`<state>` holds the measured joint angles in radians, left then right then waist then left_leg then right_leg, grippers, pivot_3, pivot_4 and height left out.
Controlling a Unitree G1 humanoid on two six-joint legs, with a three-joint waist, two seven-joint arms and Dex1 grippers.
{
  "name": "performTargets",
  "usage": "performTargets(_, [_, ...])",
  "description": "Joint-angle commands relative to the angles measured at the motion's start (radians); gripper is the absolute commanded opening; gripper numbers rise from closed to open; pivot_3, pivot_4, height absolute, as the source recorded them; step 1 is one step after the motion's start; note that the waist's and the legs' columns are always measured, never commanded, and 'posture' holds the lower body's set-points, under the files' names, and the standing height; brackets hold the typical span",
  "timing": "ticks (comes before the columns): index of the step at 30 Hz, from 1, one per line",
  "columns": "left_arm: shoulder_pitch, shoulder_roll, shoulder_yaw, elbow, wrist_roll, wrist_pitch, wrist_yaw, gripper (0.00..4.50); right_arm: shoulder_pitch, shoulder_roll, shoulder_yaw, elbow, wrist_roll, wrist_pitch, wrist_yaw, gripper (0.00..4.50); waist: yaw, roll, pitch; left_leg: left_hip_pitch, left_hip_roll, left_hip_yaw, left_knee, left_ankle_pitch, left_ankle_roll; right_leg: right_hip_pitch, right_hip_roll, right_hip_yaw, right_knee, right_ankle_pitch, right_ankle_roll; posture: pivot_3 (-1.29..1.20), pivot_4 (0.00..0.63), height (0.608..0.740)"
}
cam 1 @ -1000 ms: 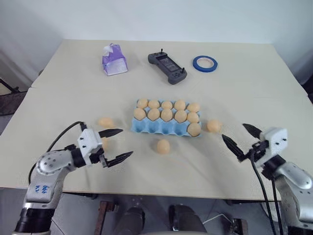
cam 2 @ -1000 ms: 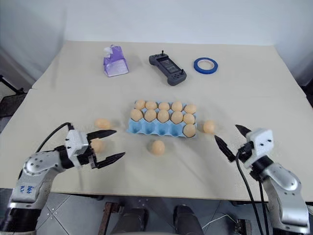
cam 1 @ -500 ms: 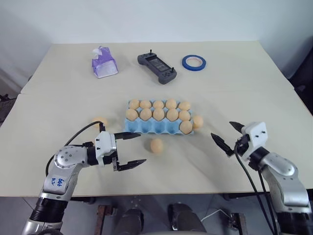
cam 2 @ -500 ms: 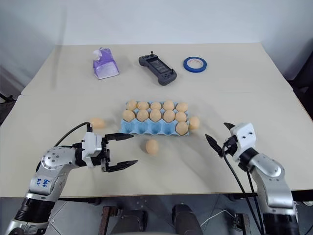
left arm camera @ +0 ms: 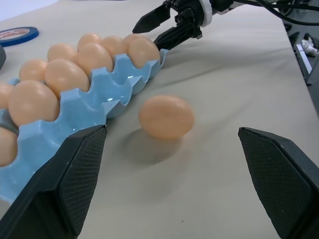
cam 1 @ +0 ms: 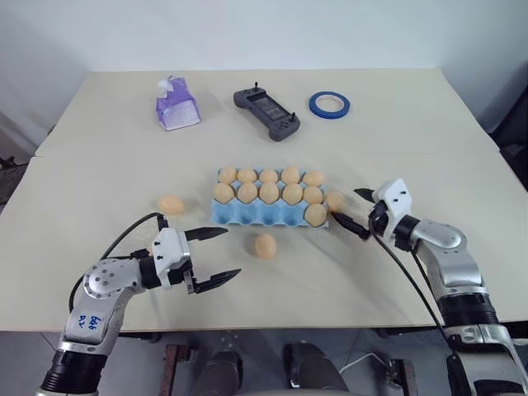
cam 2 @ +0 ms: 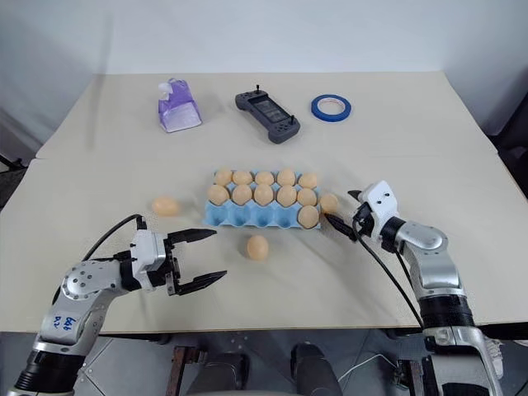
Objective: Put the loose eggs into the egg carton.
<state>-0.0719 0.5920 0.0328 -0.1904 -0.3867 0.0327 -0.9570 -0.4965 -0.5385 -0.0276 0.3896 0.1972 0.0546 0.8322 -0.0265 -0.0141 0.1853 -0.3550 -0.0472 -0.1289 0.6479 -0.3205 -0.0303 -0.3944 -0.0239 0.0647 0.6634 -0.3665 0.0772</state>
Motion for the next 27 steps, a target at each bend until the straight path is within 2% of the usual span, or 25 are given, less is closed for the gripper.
performTargets(1, [0.002,0.007,0.018,-0.043,-0.007,-0.004,0.008,4.5,-0.035,0.002,0.006,0.038,-0.006,-0.054,0.039,4.49,0.0,0.0,0.0,0.0,0.0,0.0,0.0,0.0,0.0,0.0,0.0,0.0,0.0,0.0,0.0,0.0,0.15,0.74])
performTargets(3, [0.0,0.007,0.019,-0.042,-0.007,-0.003,0.011,4.5,-0.06,0.008,0.014,0.077,-0.009,-0.084,0.061,4.49,0.0,0.0,0.0,0.0,0.0,0.0,0.0,0.0,0.0,0.0,0.0,0.0,0.0,0.0,0.0,0.0,0.15,0.74])
performTargets(6, [-0.005,0.006,0.021,-0.043,-0.008,0.001,0.016,4.5,-0.094,0.016,0.023,0.135,-0.015,-0.123,0.085,3.92,-0.001,0.0,0.0,0.0,0.0,0.0,0.0,0.0,0.0,0.0,0.0,0.0,0.0,0.0,0.0,0.0,0.15,0.74])
performTargets(9, [-0.004,0.006,0.021,-0.043,-0.007,-0.001,0.018,4.5,-0.109,0.016,0.026,0.172,-0.027,-0.153,0.097,2.81,-0.001,0.0,0.0,0.0,0.0,0.0,0.0,0.0,0.0,0.0,0.0,-0.001,0.0,0.0,0.0,0.0,0.15,0.74])
performTargets(12, [-0.001,0.006,0.025,-0.043,-0.007,-0.002,0.026,4.5,-0.116,0.017,0.021,0.191,-0.028,-0.168,0.104,2.04,-0.001,0.0,0.0,0.0,0.0,0.0,0.0,0.0,0.0,0.0,0.0,-0.001,0.0,0.0,0.0,0.0,0.15,0.74])
performTargets(18, [0.012,0.01,0.097,-0.028,-0.019,0.019,0.085,4.5,-0.124,-0.015,-0.017,0.123,0.009,-0.13,0.117,1.94,-0.001,0.0,0.0,0.0,0.0,0.001,0.0,0.001,-0.002,-0.001,-0.001,-0.002,0.001,0.0,0.0,0.0,0.15,0.74])
performTargets(23, [0.046,0.019,0.153,-0.002,-0.011,0.022,0.108,4.5,-0.123,-0.004,-0.019,-0.101,0.102,0.029,0.133,1.94,-0.002,0.0,0.0,-0.001,0.001,0.002,0.0,0.001,-0.002,-0.002,-0.001,-0.002,0.001,0.0,0.0,0.0,0.15,0.74])
performTargets(27, [0.075,0.013,0.17,0.005,-0.003,0.019,0.126,4.5,-0.11,0.079,0.048,-0.314,0.156,0.188,0.089,1.94,-0.002,0.0,0.0,-0.001,0.002,0.002,0.0,0.0,-0.003,-0.003,-0.001,-0.004,0.001,0.0,0.0,0.0,0.15,0.74])
